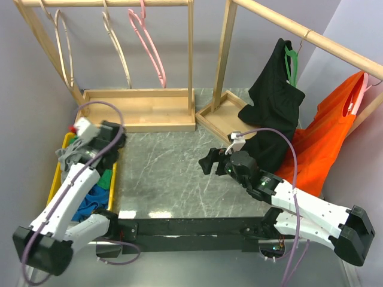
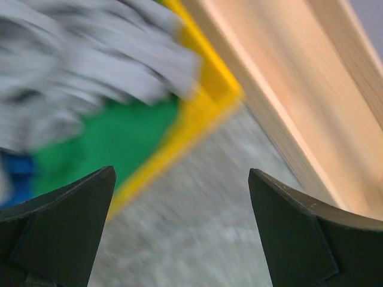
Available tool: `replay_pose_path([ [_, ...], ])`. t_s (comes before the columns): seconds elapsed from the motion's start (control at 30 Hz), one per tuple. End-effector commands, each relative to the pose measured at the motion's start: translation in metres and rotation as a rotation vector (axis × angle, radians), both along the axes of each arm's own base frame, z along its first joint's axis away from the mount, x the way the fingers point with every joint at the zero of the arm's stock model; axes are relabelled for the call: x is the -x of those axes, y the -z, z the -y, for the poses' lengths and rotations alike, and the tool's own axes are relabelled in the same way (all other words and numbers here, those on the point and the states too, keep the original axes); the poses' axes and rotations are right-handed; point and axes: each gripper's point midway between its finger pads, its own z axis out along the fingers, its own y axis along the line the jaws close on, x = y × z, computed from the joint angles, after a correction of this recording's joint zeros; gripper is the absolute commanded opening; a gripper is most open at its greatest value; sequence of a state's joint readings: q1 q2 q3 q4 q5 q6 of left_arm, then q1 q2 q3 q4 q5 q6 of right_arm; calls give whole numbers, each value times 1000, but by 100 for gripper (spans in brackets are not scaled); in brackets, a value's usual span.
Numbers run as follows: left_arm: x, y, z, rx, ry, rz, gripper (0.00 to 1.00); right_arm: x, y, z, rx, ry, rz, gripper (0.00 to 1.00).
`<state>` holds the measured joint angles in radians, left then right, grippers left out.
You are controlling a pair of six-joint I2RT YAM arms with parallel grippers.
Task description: Place the tank top on the hanger
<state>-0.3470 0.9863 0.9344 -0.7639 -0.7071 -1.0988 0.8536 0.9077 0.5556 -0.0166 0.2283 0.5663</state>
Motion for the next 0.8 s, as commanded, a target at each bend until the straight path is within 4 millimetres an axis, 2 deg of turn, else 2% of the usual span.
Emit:
replay_pose_path([
  [0.0,9,1,-76,-90,-227,-52,99,5,-16,-5,-36,-56,35,100],
  [0.07,14,11,-103,-99,-320,-85,97,9,-14,-6,-35,-72,33,100],
  [0.17,14,30,-128,-43,-401,-120,95,12,-11,-6,-34,-87,31,100],
  [0.27,9,47,-137,-9,-448,-127,91,15,-9,-9,-31,-115,23,100],
  [0.37,6,68,-138,31,-449,-171,82,17,-9,-12,-34,-133,20,100],
  [0.4,2,68,-135,46,-435,-159,70,18,-10,-12,-35,-137,21,100],
  [0.43,0,70,-130,65,-404,-153,62,18,-7,-11,-32,-136,17,100],
  [0.47,-2,68,-127,77,-382,-134,55,18,-6,-10,-27,-133,21,100],
  [0.5,-4,54,-125,83,-361,-64,37,19,-5,-9,-25,-134,21,100],
  [0.57,-3,45,-117,81,-292,-34,19,18,-5,-8,-21,-128,24,100],
  [0.6,1,29,-115,74,-276,19,2,18,-5,-8,-21,-129,24,100],
  [0.63,3,19,-111,63,-237,32,1,18,-6,-9,-23,-132,24,100],
  [0.67,7,-1,-108,52,-209,96,1,18,-6,-9,-23,-133,24,100],
  [0.73,9,-28,-103,8,-134,161,1,17,-4,-9,-19,-131,20,100],
  [0.77,13,-48,-94,5,-75,225,1,16,-5,-9,-17,-127,23,100],
])
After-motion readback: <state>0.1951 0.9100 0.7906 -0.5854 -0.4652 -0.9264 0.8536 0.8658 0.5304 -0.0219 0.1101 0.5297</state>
